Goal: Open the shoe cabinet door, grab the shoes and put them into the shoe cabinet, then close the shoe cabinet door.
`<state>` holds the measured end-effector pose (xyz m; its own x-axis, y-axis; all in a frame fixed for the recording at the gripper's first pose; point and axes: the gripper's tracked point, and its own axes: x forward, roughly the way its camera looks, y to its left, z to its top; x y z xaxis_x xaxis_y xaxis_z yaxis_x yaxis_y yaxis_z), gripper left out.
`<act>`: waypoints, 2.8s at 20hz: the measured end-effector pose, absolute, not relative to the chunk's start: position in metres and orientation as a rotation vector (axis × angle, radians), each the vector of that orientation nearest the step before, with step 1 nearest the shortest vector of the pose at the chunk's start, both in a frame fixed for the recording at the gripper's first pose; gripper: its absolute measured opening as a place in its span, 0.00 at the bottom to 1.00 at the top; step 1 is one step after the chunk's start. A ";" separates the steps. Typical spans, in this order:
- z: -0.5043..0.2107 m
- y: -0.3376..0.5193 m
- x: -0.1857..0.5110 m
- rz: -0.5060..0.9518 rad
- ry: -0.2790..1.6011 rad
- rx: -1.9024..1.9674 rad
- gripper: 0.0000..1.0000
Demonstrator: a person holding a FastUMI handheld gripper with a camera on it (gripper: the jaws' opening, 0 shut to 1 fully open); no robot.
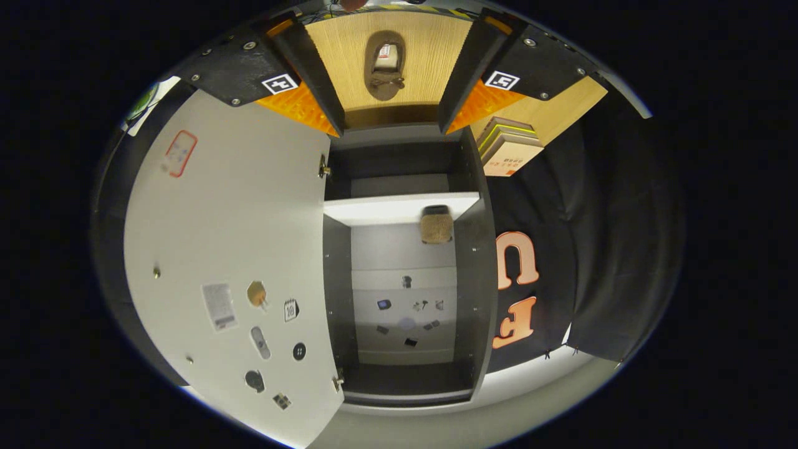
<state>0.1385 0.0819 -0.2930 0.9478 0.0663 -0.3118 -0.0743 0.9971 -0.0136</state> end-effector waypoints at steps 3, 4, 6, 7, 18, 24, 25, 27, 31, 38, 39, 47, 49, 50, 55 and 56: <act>-0.345 0.085 0.154 0.089 0.394 0.036 0.93; -0.360 0.085 0.157 0.093 0.419 0.058 0.93; -0.393 0.088 0.164 0.111 0.470 0.096 0.93; -0.413 0.090 0.165 0.122 0.511 0.100 0.92; -0.545 0.113 0.192 0.169 0.761 0.097 0.80; -0.582 0.117 0.204 0.170 0.820 0.035 0.67; -0.587 0.119 0.201 0.174 0.842 0.048 0.66; -0.586 0.123 0.202 0.171 0.824 0.048 0.61; -0.596 0.121 0.222 0.137 0.819 0.039 0.57; -0.589 0.106 0.229 0.084 0.815 -0.020 0.03; -0.583 0.105 0.229 0.089 0.811 -0.027 0.03; -0.466 0.108 0.234 0.117 0.697 -0.106 0.03; -0.426 0.111 0.238 0.117 0.650 -0.122 0.03; -0.408 0.111 0.242 0.111 0.624 -0.127 0.03; -0.322 0.111 0.265 0.070 0.520 -0.129 0.03; -0.309 0.112 0.269 0.066 0.511 -0.130 0.03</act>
<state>0.2692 0.1120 -0.3088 0.8702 0.0308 -0.4918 -0.0959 0.9896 -0.1076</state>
